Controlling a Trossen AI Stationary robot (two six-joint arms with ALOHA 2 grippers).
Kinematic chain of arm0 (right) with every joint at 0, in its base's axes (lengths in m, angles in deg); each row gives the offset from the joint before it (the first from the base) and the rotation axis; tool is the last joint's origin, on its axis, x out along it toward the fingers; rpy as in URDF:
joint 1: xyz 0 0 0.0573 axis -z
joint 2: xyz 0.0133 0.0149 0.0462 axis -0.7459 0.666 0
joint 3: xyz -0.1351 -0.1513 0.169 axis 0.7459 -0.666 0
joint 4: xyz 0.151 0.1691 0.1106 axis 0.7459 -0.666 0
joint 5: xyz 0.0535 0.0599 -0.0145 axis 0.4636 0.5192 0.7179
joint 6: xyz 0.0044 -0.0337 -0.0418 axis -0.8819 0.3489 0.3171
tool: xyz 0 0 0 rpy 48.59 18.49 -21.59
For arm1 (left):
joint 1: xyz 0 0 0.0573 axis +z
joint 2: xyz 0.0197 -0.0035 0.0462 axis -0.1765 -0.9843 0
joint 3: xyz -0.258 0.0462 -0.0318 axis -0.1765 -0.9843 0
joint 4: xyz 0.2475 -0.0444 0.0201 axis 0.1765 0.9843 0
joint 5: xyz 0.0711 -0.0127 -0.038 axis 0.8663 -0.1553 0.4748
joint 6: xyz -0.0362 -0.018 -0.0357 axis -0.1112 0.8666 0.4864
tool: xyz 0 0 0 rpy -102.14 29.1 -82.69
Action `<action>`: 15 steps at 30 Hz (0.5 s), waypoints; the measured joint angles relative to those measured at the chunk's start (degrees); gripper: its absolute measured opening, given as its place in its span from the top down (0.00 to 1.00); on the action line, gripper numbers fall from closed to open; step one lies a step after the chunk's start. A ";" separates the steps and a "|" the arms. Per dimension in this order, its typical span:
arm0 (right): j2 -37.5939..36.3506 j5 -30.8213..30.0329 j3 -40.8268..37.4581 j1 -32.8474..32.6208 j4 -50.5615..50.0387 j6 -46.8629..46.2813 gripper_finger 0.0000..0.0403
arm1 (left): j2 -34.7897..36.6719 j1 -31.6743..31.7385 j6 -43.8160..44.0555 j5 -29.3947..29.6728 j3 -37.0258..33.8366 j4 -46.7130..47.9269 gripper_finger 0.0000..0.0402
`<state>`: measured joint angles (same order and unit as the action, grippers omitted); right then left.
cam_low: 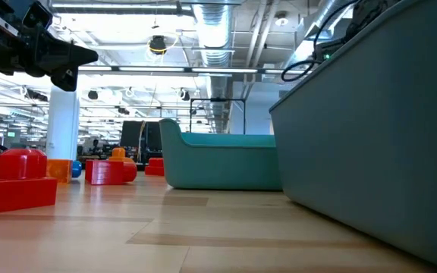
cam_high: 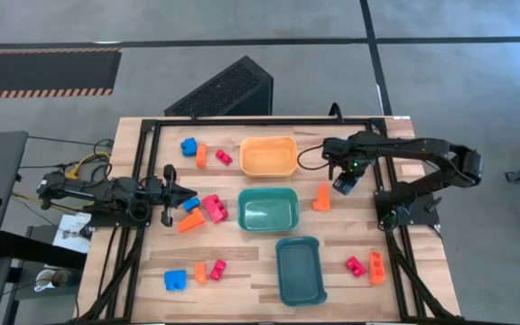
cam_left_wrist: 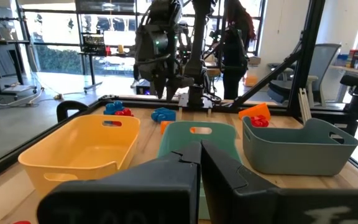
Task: Sort & place blocks by color
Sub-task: Put the blue game piece into the green bin
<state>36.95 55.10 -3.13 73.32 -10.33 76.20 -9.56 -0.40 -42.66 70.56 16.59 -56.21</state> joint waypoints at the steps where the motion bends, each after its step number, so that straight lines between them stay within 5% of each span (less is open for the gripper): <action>1: 0.12 0.10 0.00 0.02 0.17 -0.30 0.44 | 0.00 0.00 0.00 0.00 -0.01 0.01 1.00; 15: 8.90 0.59 -0.81 2.96 1.03 -4.75 0.02 | 0.02 0.00 0.00 0.00 0.01 0.02 1.00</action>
<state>45.85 55.69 -3.94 76.28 -9.29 71.44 -9.53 -0.40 -42.66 70.56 16.61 -56.19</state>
